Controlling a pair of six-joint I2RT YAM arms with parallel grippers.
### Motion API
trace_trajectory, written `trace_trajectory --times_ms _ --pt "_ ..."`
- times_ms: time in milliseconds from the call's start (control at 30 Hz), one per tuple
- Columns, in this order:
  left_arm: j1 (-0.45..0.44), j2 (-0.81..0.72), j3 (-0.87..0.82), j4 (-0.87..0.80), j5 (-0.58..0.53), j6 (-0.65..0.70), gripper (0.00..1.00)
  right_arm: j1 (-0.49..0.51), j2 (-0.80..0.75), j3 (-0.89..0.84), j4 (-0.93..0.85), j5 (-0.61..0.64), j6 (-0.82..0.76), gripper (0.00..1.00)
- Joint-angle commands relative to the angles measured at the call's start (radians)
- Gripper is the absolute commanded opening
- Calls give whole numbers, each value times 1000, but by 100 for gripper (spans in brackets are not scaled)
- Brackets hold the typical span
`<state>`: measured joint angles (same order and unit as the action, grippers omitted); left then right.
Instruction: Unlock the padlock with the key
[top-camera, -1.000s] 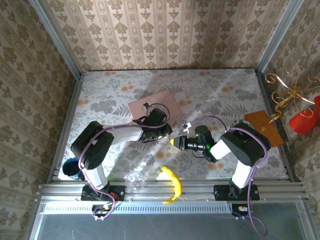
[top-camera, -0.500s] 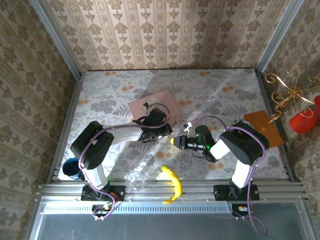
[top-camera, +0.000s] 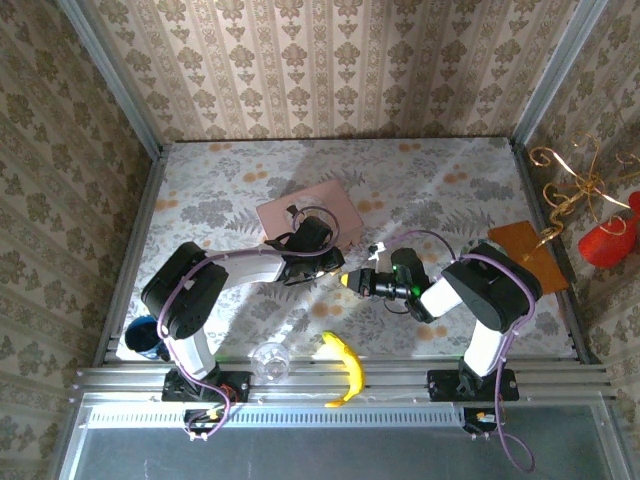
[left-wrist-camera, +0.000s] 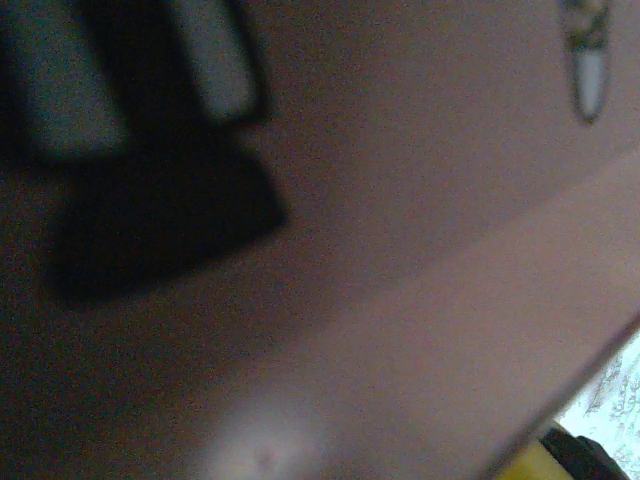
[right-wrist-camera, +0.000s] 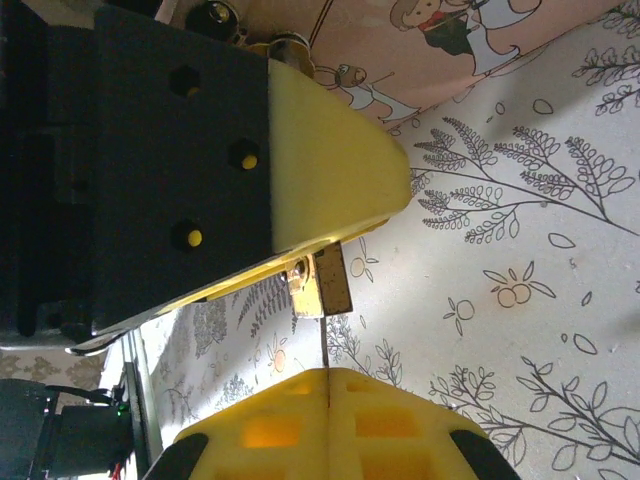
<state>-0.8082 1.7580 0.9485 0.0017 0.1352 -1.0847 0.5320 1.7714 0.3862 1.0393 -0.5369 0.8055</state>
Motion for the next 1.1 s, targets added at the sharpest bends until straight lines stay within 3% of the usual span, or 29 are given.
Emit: trace_trajectory --times_ms 0,1067 --pt "0 -42 -5 17 40 -10 0 2 -34 45 4 47 -28 0" --pt "-8 -43 -1 7 46 -11 0 55 37 37 205 233 64 0"
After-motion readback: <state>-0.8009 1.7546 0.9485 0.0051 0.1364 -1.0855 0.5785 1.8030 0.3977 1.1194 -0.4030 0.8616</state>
